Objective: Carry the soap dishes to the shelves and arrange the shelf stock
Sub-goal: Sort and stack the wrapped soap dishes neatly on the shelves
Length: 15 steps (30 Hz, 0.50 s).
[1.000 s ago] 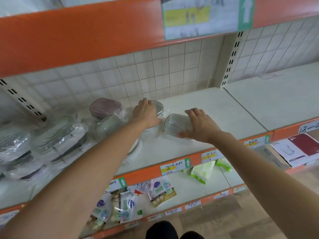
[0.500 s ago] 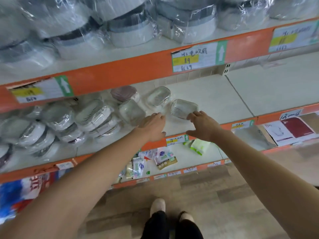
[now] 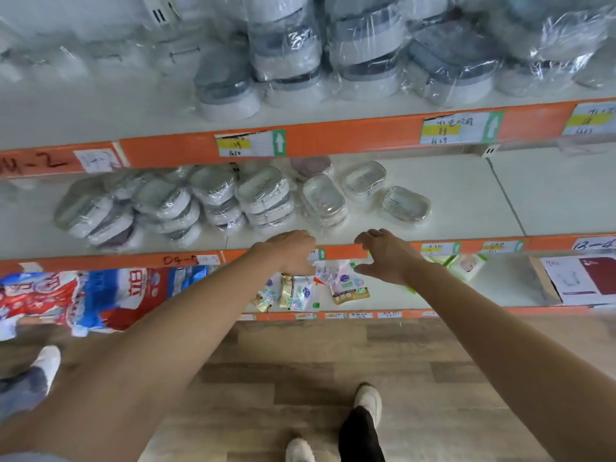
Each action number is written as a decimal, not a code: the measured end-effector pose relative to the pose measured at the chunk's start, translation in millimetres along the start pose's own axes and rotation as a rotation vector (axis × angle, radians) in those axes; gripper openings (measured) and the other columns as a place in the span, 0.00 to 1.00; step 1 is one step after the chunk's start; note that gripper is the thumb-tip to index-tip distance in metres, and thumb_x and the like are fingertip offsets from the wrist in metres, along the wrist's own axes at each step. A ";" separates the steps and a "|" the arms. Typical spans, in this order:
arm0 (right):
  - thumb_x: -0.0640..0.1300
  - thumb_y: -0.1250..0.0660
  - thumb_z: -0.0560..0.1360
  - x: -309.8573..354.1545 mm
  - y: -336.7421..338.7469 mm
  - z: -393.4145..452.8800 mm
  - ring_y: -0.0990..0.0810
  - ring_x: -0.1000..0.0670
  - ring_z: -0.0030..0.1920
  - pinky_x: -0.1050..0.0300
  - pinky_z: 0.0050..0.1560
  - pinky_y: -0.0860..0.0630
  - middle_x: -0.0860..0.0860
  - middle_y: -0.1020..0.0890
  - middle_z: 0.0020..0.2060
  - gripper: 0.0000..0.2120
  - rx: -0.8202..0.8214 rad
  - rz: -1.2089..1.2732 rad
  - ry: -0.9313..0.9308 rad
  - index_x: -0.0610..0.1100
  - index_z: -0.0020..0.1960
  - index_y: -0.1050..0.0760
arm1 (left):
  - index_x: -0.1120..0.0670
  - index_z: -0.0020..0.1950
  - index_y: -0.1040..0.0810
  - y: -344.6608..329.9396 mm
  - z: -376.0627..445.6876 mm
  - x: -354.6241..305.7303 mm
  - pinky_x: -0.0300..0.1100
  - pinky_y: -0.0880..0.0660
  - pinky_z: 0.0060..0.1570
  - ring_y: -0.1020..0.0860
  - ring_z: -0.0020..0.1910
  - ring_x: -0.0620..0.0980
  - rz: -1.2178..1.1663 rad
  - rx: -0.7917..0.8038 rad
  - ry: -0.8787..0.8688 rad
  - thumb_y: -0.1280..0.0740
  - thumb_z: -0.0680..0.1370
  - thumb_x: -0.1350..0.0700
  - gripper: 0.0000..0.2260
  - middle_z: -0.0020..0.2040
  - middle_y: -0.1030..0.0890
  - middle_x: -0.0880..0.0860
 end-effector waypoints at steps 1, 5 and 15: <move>0.51 0.34 0.76 11.7 3.7 -3.4 0.32 0.46 0.65 0.54 0.59 0.32 0.46 0.27 0.63 0.27 -0.007 0.005 0.010 0.43 0.71 0.36 | 0.60 0.59 0.28 0.8 -10.7 3.8 0.45 0.28 0.54 0.28 0.56 0.54 0.005 0.006 -0.004 0.33 0.76 0.46 0.20 0.55 0.29 0.54; 0.50 0.33 0.76 65.5 14.2 -17.0 0.33 0.46 0.67 0.55 0.62 0.33 0.46 0.28 0.65 0.27 -0.017 0.003 0.051 0.42 0.71 0.36 | 0.61 0.57 0.26 11.4 -63.7 24.6 0.49 0.27 0.55 0.27 0.54 0.55 -0.017 -0.036 0.005 0.32 0.76 0.45 0.20 0.53 0.27 0.55; 0.51 0.32 0.75 194.6 45.8 -48.4 0.27 0.45 0.62 0.52 0.60 0.29 0.44 0.25 0.61 0.26 -0.064 -0.076 0.166 0.41 0.69 0.33 | 0.60 0.64 0.27 58.3 -199.6 80.7 0.41 0.30 0.57 0.27 0.61 0.53 -0.113 -0.244 0.044 0.31 0.76 0.48 0.22 0.63 0.26 0.55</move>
Point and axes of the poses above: each hand's wrist, its own z-axis towards the middle knuckle, its own y-axis out of the back of the hand, x = y × z, the point moved 10 cm from there along z, towards the middle knuckle
